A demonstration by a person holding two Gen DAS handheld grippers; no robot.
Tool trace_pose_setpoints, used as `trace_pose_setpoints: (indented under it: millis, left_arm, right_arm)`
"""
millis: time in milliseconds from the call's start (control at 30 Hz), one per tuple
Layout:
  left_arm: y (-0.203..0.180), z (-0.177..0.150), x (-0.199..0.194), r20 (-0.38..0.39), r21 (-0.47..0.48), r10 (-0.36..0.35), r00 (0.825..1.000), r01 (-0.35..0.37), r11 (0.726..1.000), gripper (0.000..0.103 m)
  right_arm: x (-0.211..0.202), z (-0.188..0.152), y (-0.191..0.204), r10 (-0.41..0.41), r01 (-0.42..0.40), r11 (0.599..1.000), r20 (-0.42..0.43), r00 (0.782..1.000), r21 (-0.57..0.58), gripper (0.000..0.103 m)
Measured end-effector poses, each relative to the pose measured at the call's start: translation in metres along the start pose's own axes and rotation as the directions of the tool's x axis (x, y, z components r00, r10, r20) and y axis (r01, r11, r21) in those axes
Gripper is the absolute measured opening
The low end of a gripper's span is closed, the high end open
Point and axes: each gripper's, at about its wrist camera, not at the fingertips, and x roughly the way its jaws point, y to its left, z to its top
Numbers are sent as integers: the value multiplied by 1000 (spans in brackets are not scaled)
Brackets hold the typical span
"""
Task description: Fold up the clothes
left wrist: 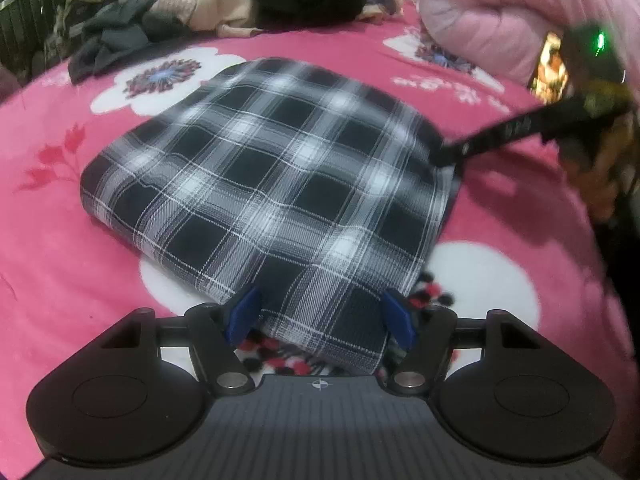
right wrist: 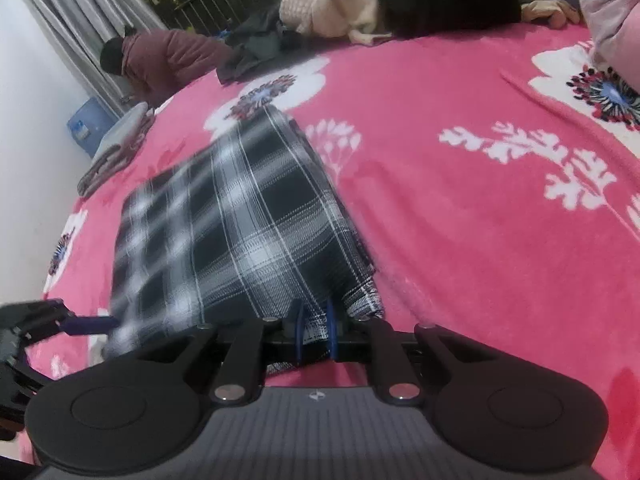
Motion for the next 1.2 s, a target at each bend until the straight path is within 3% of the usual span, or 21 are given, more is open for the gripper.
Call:
trace_pose_setpoints:
  millis: [200,333,400,633,767,1033,1200]
  left_arm:
    - [-2,5,-22,48,20,20,999,-21,1000,67]
    - [-20,13,-23,95,79,-12,995,5,997,67]
    - [-30,20,-14,103,97,-30,994,20,995,66]
    - [-75,29,16,146,268,-10,989,-30,963,59]
    - [-80,32,22,154,277,-36,987,-8,961,51]
    - [-82,38,32,142,283,-72,987,29,959,40]
    - [-79,44,38,133,256,-79,988,43,966,27]
  right_arm:
    - [-34,7,-10,29,-44,985,89,996,165,19]
    - [-38,-4,-21,36,-54,953,65,997,297,20]
    - [-38,-10,-24,30,-41,951,42,999,307,20]
    - [-23,-21,3,-23,27,993,-36,999,113,20]
    - [-16,-25,13,-29,30,999,-32,999,31,17]
    - [-17,-27,8,17,-17,999,-21,1000,30,5]
    - [-18,-26,4,49,-48,997,-3,999,58,4]
